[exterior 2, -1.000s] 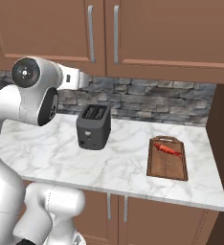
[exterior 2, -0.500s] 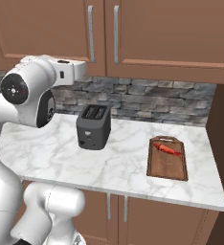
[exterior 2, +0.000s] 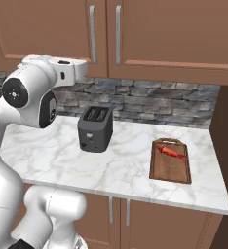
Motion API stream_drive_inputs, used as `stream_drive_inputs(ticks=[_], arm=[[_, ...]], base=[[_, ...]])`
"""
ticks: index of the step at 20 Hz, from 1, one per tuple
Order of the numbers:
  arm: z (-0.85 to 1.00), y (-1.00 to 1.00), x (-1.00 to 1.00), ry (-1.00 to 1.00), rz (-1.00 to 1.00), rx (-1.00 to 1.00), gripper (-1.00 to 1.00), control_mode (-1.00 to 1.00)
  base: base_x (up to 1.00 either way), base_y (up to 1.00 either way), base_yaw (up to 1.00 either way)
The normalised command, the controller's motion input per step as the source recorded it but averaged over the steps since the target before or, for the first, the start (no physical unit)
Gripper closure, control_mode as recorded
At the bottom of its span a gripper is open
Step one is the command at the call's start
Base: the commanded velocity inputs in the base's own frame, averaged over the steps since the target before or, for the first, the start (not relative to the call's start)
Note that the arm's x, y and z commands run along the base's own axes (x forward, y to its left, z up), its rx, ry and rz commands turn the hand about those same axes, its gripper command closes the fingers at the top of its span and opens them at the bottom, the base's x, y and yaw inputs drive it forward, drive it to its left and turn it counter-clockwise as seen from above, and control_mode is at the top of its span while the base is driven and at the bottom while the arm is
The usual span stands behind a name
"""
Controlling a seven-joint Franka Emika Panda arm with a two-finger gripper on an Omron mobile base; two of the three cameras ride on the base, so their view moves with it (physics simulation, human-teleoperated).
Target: Open the cabinet, retrieve the rolling pin, and place it next to the meat on the cutting board to prepare for tenderizing.
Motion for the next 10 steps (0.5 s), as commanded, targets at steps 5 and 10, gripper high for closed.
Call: stream_drive_inputs(ticks=[5,10], arm=[[0.00,0.00,0.08,0.00,0.00,0.00,-1.00,-1.00],[0.00,0.00,0.19,0.00,0.00,0.00,-1.00,-1.00]], base=[[0.00,0.00,0.00],[0.00,0.00,0.00]])
